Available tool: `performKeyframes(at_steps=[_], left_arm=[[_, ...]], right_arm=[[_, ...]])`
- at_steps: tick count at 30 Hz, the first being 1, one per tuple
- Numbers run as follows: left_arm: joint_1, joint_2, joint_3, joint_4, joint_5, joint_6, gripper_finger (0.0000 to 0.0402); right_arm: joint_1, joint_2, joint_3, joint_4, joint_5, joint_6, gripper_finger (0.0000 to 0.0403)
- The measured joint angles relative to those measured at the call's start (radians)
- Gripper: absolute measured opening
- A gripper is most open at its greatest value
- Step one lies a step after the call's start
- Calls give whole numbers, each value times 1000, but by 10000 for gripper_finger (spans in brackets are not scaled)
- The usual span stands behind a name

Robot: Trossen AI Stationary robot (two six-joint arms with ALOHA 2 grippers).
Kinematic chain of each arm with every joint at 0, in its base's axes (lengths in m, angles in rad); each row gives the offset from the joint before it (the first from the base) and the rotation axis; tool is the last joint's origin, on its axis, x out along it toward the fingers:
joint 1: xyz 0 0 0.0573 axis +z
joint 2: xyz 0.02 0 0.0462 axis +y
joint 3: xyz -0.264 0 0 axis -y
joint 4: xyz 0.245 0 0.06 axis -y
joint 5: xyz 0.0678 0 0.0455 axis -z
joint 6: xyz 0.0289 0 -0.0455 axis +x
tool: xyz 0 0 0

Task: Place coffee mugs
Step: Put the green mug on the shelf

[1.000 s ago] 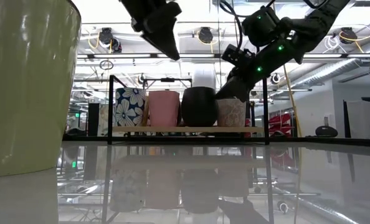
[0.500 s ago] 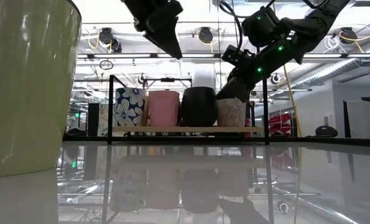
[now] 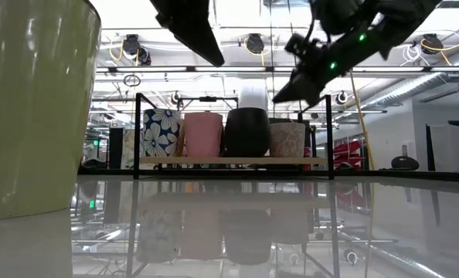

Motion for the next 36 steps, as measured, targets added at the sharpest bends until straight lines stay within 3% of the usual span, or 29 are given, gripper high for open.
performKeyframes(at_steps=[5, 14, 22, 33, 36], left_arm=[[-47, 0, 0, 0, 14, 12, 129], [-122, 0, 0, -22, 8, -26, 129], [-230, 0, 0, -60, -2, -134, 134], [-354, 0, 0, -61, -12, -212, 257], [-374, 0, 0, -62, 29, -257, 271]], right_arm=[[39, -91, 0, -86, -6, 36, 0], [137, -144, -1, -267, -211, 148, 0], [285, -143, -1, -310, -213, 282, 0], [468, -143, -1, -232, -214, 418, 0], [505, -142, -1, -234, -243, 443, 0]])
